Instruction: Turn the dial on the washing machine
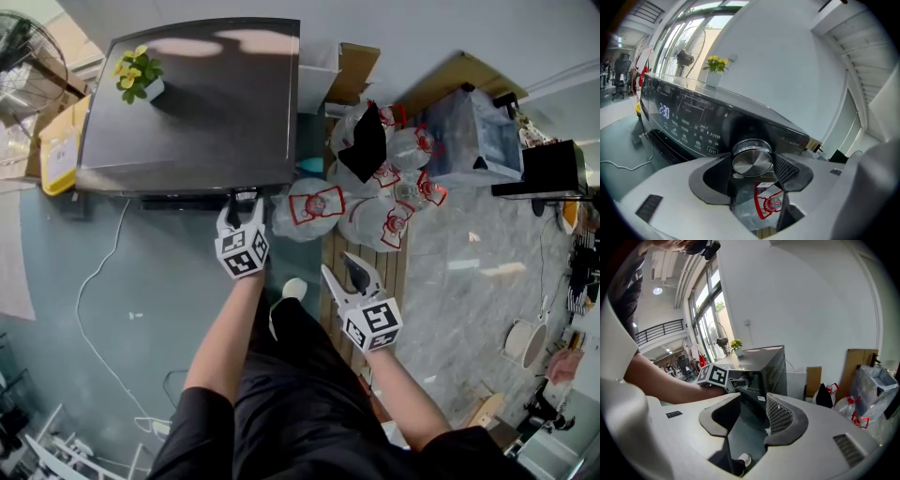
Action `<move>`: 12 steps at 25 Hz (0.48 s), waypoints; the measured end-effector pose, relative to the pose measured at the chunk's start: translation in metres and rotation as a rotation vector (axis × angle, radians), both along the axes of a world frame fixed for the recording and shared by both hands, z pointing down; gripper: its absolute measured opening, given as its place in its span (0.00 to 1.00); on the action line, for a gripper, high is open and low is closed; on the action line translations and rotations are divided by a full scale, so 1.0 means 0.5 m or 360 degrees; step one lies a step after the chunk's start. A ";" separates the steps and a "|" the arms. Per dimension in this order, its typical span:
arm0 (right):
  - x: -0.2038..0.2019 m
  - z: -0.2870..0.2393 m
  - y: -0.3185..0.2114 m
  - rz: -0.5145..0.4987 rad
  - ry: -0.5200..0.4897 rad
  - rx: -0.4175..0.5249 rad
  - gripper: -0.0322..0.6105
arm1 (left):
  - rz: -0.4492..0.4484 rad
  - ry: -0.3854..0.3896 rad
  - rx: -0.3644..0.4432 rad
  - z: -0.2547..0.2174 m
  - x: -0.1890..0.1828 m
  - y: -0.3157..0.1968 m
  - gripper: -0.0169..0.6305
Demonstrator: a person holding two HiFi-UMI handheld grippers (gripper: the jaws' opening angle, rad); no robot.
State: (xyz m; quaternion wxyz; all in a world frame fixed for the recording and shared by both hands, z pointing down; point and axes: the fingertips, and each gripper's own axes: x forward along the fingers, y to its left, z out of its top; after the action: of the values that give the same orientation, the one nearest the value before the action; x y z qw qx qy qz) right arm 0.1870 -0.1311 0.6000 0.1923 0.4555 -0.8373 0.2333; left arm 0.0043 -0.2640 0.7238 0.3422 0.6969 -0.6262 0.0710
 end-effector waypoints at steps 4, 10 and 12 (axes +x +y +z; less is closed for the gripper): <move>0.004 0.003 0.000 0.0000 0.0003 -0.0001 0.30 | 0.0039 -0.0133 -0.0020 0.004 0.003 0.000 0.45; 0.004 0.008 0.007 0.0008 -0.0015 -0.0025 0.30 | 0.0119 -0.0316 -0.0036 0.007 0.006 0.004 0.44; 0.004 0.009 0.006 0.0018 -0.0032 -0.0037 0.30 | 0.0131 -0.0337 -0.0020 0.007 0.005 0.004 0.44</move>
State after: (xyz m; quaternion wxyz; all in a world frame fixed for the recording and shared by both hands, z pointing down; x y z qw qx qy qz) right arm 0.1889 -0.1281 0.6043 0.1877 0.4555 -0.8340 0.2486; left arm 0.0068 -0.2621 0.7273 0.2753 0.7084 -0.6293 0.1622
